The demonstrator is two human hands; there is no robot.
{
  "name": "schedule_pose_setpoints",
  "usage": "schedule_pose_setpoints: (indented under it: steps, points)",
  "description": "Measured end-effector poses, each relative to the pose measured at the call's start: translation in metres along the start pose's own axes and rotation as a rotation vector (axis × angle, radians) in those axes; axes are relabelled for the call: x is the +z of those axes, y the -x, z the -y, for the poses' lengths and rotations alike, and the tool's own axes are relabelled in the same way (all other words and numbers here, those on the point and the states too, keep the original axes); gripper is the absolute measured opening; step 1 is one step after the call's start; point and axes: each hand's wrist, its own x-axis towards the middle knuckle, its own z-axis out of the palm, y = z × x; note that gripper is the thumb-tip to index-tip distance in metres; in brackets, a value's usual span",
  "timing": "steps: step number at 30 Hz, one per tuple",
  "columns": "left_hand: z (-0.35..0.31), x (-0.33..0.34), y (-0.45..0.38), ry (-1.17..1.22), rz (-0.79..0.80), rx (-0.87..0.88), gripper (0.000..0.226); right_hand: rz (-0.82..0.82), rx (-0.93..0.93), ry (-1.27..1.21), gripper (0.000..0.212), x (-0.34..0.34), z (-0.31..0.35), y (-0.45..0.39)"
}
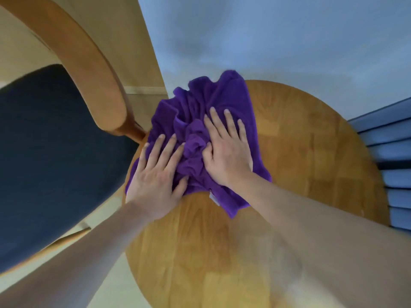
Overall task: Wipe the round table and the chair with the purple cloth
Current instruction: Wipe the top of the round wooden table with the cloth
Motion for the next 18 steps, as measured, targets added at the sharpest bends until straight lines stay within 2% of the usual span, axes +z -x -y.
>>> schedule_pose_setpoints:
  steps: [2,6,8,10,15,17,18]
  points:
    - [0.002,0.002,0.019,0.002,-0.016,-0.036,0.075,0.005,0.001,-0.022,0.066,0.005,0.010,0.011]
    - [-0.033,0.010,0.048,0.116,-0.077,-0.414,0.076,-0.009,0.109,-0.066,0.065,0.016,0.041,0.037]
    - [-0.051,0.014,0.055,0.158,-0.079,-0.521,0.078,-0.007,0.140,-0.082,0.065,0.020,0.052,0.049]
    - [-0.051,0.016,0.061,0.130,-0.049,-0.471,0.081,0.001,0.123,-0.086,0.065,0.022,0.054,0.059]
    - [-0.011,0.019,0.093,-0.075,0.068,-0.005,0.083,0.063,-0.022,-0.044,0.065,0.025,0.045,0.094]
    - [-0.007,0.020,0.095,-0.067,0.058,0.040,0.084,0.061,0.002,-0.055,0.067,0.026,0.046,0.106]
    - [-0.010,0.020,0.096,-0.031,0.031,0.004,0.084,0.050,0.035,-0.072,0.068,0.028,0.049,0.113]
